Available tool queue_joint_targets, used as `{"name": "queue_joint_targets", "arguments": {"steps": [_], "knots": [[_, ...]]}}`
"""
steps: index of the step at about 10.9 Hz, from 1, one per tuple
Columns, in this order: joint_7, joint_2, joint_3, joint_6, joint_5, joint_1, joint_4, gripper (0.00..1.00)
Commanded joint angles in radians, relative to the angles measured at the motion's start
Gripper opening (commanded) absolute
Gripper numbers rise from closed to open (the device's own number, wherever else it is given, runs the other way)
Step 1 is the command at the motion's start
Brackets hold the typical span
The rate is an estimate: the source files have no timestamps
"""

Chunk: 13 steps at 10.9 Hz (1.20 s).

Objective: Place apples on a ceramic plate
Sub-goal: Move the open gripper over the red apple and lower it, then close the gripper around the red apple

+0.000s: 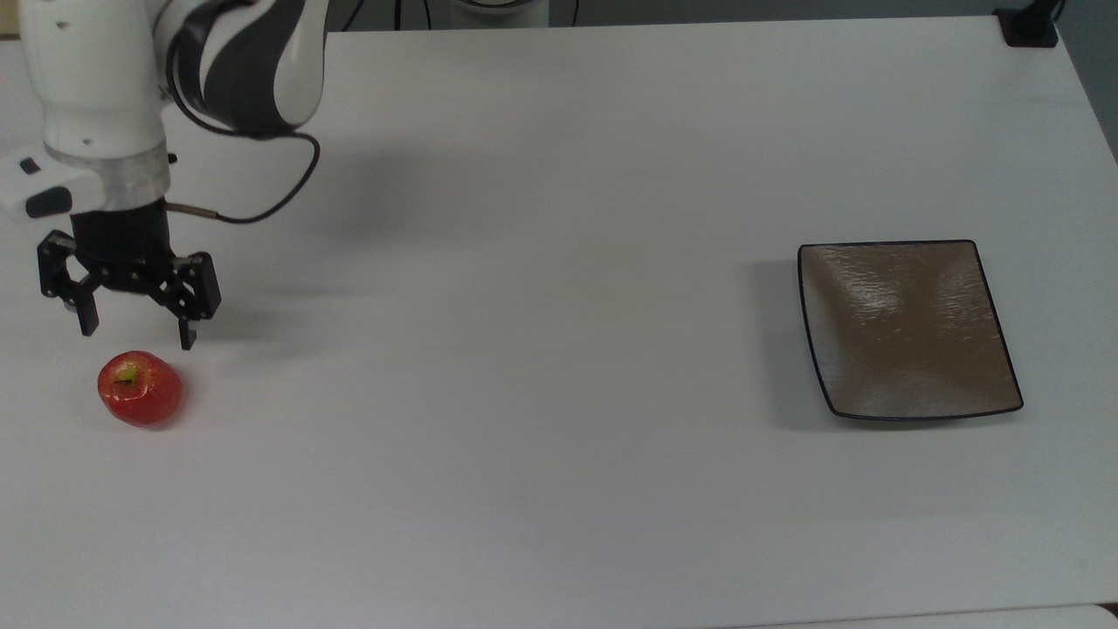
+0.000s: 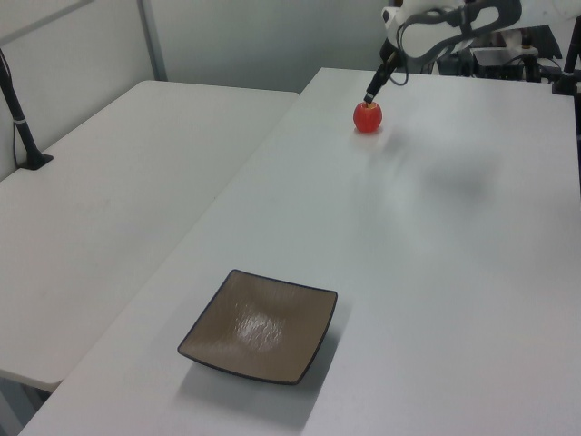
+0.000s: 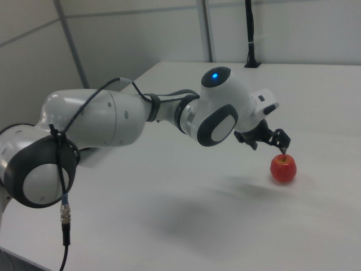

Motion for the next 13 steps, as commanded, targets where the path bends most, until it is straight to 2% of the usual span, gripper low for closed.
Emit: {"name": "queue_joint_targets", "arguments": {"steps": [1,3,5,13], "knots": [[0.029,0.105,0.003,0.037,0.013,0.0,0.098,1.0],[0.03,0.141,0.008,0.094,0.013,-0.008,0.115,1.0],[0.027,0.168,0.035,0.126,-0.002,-0.033,0.116,1.0],[0.027,0.185,0.037,0.153,-0.079,-0.051,0.11,1.0]]}}
